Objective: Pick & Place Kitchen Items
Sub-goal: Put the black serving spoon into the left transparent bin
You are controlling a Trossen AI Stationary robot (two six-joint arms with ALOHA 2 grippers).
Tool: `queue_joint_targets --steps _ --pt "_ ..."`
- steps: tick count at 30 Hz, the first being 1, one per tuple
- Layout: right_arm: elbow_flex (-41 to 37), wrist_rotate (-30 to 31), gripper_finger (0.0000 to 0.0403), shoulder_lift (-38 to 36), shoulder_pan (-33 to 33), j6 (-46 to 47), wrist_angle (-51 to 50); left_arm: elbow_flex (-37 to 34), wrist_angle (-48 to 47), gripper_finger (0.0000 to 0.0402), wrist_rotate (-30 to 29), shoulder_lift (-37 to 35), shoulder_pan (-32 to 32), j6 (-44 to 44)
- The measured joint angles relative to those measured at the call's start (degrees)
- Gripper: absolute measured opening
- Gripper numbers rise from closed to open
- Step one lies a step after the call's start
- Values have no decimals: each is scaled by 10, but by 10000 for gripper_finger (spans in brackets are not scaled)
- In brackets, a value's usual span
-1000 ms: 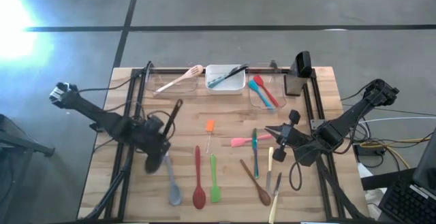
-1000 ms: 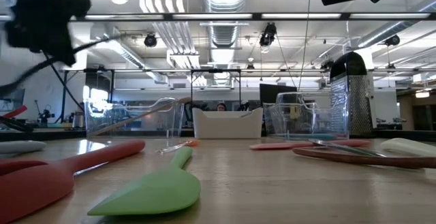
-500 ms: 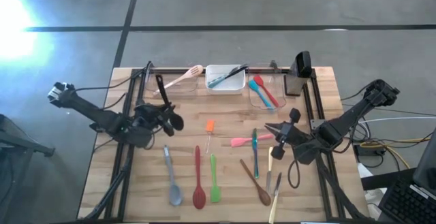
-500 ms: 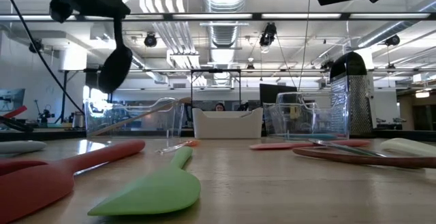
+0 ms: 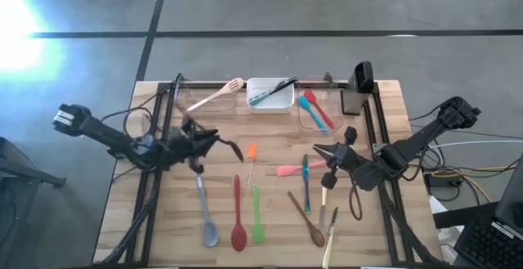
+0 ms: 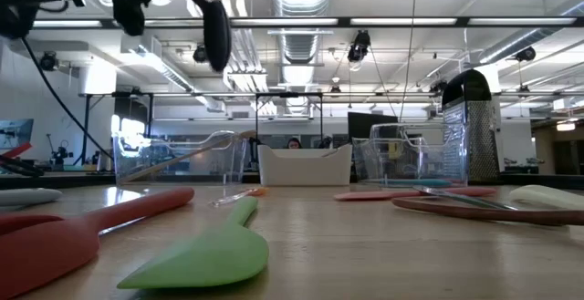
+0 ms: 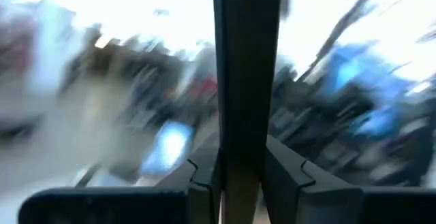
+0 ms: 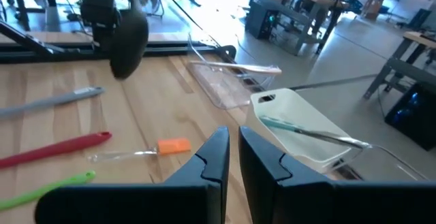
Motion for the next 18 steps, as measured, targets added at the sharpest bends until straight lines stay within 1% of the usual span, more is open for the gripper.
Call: queue_joint_targets --steps 1,3,6,8,11,13,14,16,18 --pt "0 0 27 0 0 -2 4 -15 52 74 21 1 8 18" --pt "0 -1 27 0 0 -2 6 -40 126 74 31 3 25 43" --pt "0 -1 27 0 -1 1 7 -64 185 74 39 6 56 52" --pt "0 -1 27 0 -3 -4 16 -71 206 74 62 6 80 44" --pt "0 -2 27 0 -7 -41 49 -70 208 74 115 7 119 9" --pt "0 -7 27 0 -12 -89 94 -60 196 74 143 10 141 -17" --pt "0 -17 27 0 -16 -117 122 -54 185 74 147 13 149 -28" --pt "0 -54 27 0 -29 -181 189 -36 155 74 149 22 162 -43" --pt "0 -106 27 0 -48 -232 255 -12 135 74 149 37 170 -48"
